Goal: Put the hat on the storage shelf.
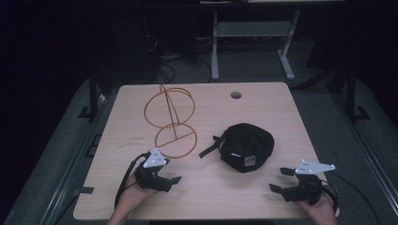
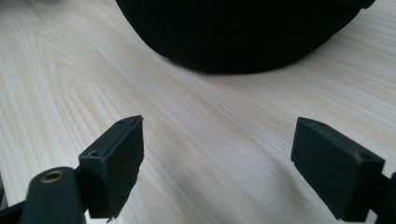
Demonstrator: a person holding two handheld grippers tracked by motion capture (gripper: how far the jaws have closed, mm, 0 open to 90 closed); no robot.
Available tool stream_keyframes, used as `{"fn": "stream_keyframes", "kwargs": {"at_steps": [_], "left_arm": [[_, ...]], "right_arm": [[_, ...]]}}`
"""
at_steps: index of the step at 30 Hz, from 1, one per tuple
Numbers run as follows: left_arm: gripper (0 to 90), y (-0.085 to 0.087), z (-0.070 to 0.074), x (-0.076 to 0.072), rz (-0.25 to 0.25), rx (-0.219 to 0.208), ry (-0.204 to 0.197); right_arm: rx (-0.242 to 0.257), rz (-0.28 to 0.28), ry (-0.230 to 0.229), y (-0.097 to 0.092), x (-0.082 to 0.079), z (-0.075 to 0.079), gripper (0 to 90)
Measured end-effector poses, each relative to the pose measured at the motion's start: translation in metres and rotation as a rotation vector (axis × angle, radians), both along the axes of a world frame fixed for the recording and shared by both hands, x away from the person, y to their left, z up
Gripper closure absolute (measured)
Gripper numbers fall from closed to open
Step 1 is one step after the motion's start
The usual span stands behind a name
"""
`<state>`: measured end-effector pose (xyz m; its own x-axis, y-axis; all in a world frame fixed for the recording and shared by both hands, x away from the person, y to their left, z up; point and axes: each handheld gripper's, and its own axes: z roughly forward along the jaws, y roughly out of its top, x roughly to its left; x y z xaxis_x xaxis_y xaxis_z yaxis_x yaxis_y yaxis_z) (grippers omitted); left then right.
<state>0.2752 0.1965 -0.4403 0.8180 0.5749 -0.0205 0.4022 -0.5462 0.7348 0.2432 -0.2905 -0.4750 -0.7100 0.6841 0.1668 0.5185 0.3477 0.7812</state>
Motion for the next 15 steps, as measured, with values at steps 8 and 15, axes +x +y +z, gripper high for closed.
{"fn": "stream_keyframes", "kwargs": {"at_steps": [8,15], "left_arm": [[21.5,-0.004,0.004,-0.001,-0.005,0.002,-0.005],[20.9,-0.012,0.01,-0.002,-0.028,-0.016,-0.002]], "right_arm": [[0.01,0.001,0.007,-0.002,0.0,-0.001,16.5],[0.016,0.0,-0.002,-0.004,-0.001,0.001,16.5]]}}
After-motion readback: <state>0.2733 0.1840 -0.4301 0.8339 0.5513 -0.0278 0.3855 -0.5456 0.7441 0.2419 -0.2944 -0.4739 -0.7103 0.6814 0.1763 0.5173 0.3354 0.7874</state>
